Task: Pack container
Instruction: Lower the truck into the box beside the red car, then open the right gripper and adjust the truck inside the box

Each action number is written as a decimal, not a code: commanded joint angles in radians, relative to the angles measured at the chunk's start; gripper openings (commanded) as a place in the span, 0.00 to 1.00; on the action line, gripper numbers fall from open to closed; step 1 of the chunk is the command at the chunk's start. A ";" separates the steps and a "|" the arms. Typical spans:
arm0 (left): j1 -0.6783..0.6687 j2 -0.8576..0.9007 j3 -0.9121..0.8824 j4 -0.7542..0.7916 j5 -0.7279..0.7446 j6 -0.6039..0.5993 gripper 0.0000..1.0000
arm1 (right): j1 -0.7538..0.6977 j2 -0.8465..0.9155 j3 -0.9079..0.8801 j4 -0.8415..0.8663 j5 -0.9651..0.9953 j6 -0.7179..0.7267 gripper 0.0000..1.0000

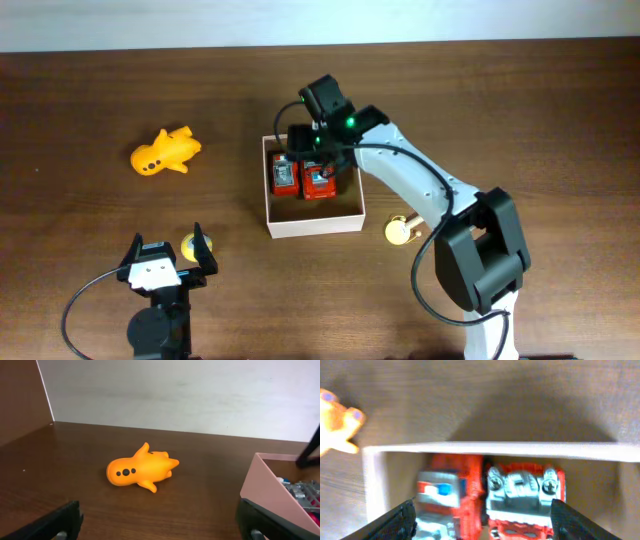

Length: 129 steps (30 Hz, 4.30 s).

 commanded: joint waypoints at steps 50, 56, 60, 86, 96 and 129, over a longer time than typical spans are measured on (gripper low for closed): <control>0.006 -0.008 -0.002 -0.005 0.007 0.015 0.99 | 0.080 0.039 0.098 -0.294 -0.052 -0.045 0.12; 0.006 -0.008 -0.002 -0.005 0.007 0.016 0.99 | 0.079 0.064 0.097 -0.294 -0.032 -0.070 0.12; 0.006 -0.008 -0.002 -0.005 0.007 0.016 0.99 | 0.079 0.082 0.097 -0.294 -0.020 -0.071 0.12; 0.006 -0.008 -0.002 -0.005 0.007 0.015 0.99 | 0.043 0.108 0.096 -0.317 0.140 -0.094 0.13; 0.006 -0.008 -0.002 -0.005 0.007 0.016 0.99 | 0.057 0.121 0.096 -0.256 0.080 -0.124 0.13; 0.006 -0.008 -0.002 -0.005 0.007 0.016 0.99 | -0.022 0.171 0.097 -0.145 0.092 -0.173 0.13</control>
